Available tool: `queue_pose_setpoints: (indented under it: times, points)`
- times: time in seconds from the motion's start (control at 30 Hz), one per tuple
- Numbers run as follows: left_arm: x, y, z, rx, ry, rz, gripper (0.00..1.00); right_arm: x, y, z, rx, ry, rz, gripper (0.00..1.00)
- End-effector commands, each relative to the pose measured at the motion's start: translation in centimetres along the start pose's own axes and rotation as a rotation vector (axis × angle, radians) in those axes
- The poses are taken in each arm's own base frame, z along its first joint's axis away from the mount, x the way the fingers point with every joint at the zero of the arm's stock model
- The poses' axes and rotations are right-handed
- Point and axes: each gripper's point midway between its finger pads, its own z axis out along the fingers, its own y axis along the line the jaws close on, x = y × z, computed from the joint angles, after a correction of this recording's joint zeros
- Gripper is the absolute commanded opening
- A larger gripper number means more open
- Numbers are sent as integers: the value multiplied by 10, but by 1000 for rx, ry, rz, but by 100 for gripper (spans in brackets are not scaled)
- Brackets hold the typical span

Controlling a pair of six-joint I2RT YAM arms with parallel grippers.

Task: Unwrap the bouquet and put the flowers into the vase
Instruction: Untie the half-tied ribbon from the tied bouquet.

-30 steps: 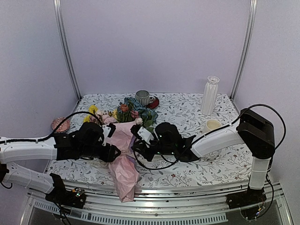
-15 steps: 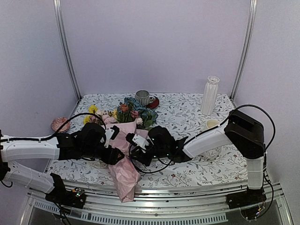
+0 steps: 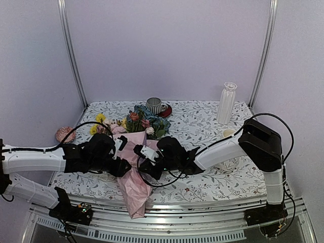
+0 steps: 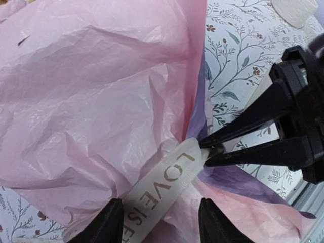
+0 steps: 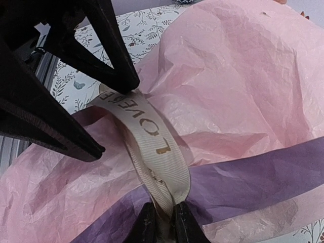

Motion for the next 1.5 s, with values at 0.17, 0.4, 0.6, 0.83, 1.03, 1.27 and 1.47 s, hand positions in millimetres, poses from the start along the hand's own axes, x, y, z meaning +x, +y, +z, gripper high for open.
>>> queue_pose_setpoints:
  times: [0.17,0.4,0.6,0.83,1.03,1.27,1.47]
  points:
    - [-28,22,-35,-127,-116,-65,42,-16,-1,-17,30,-54,-7,3]
    - [-48,39,-71,-179,-259,-129,37,-24,-6,-30,74,-96,-14,3]
    - [-53,11,-69,-22,-263,-78,44,-25,-6,-33,78,-101,-15,4]
    - [-38,-37,-45,199,-154,43,59,-30,-4,-37,70,-118,-17,4]
    - [-24,-42,-24,145,-75,102,61,-31,-3,-38,68,-122,-19,4]
    - [-16,-25,-10,-1,-15,102,59,-33,-3,-40,69,-128,-21,4]
    - [-27,-28,-27,42,-104,74,54,-32,-3,-40,70,-126,-21,4]
